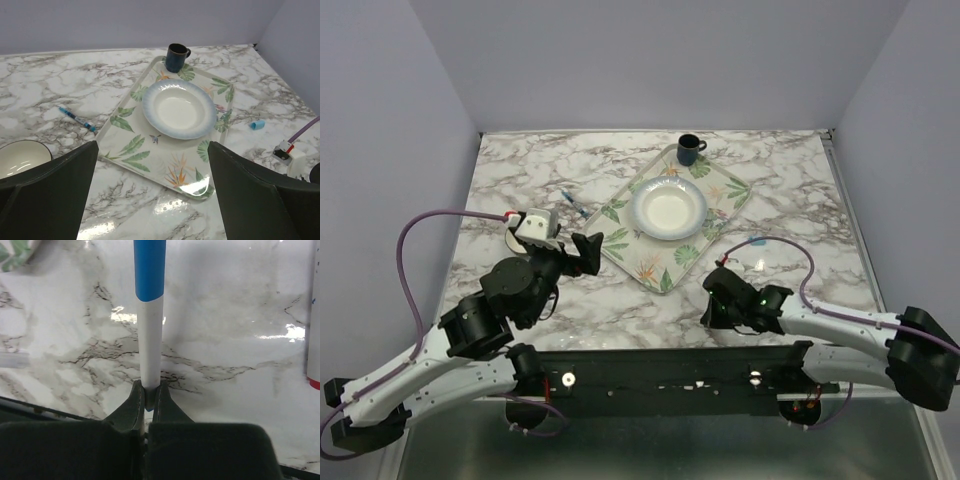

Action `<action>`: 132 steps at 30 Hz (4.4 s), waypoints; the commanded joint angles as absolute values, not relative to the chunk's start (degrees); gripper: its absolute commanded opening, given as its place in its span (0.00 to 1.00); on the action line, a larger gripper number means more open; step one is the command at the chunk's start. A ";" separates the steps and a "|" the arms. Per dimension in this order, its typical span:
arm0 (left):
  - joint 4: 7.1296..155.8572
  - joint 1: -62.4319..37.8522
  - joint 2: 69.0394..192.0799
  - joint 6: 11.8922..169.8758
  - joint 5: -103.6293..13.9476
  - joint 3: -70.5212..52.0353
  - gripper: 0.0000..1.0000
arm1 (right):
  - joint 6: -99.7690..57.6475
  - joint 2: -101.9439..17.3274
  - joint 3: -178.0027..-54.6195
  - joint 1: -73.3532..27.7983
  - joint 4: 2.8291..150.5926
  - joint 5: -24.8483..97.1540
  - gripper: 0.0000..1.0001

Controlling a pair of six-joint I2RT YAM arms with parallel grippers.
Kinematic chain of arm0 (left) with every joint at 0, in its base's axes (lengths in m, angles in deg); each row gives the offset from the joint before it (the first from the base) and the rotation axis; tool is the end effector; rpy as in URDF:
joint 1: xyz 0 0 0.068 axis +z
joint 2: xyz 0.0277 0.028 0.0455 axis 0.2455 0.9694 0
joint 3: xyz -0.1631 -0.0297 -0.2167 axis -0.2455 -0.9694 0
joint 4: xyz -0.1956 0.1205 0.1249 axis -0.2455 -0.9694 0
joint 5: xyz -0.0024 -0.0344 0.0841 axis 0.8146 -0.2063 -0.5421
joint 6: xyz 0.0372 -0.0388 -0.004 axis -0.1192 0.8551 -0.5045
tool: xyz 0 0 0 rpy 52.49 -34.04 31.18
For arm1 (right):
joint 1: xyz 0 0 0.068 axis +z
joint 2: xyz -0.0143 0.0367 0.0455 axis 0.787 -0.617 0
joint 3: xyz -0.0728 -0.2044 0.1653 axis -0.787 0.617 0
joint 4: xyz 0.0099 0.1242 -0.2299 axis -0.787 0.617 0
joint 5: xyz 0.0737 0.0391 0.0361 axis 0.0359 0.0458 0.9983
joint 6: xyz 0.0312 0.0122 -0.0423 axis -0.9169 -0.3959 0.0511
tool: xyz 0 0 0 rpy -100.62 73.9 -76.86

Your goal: Insert the pens into the pen caps

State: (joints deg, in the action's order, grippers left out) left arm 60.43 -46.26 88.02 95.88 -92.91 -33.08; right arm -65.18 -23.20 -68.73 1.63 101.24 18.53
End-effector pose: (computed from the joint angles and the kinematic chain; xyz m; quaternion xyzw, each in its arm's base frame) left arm 0.0787 -0.0928 0.3737 0.0396 0.7224 -0.2072 0.6585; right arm 0.1172 0.1482 0.1660 0.0014 0.9604 0.1588 0.2291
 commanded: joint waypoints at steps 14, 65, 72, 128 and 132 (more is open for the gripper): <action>61.72 -46.35 87.41 93.81 -101.00 -34.39 0.99 | -66.98 -32.86 -72.41 1.45 100.98 17.17 0.28; 62.87 -46.26 87.41 94.77 -96.61 -35.62 0.99 | -43.16 -41.91 -83.66 -27.12 113.39 25.00 0.43; 62.96 -46.26 87.23 94.86 -96.34 -35.88 0.99 | -43.69 -45.25 -84.10 -27.21 112.07 26.05 0.41; 66.56 -45.56 125.03 116.74 -52.66 -17.95 0.51 | -55.64 -0.51 -73.81 -13.67 77.35 57.61 0.01; 66.38 -45.56 125.99 118.50 -52.22 -17.78 0.32 | -56.52 0.01 -72.41 -13.67 74.73 57.95 0.01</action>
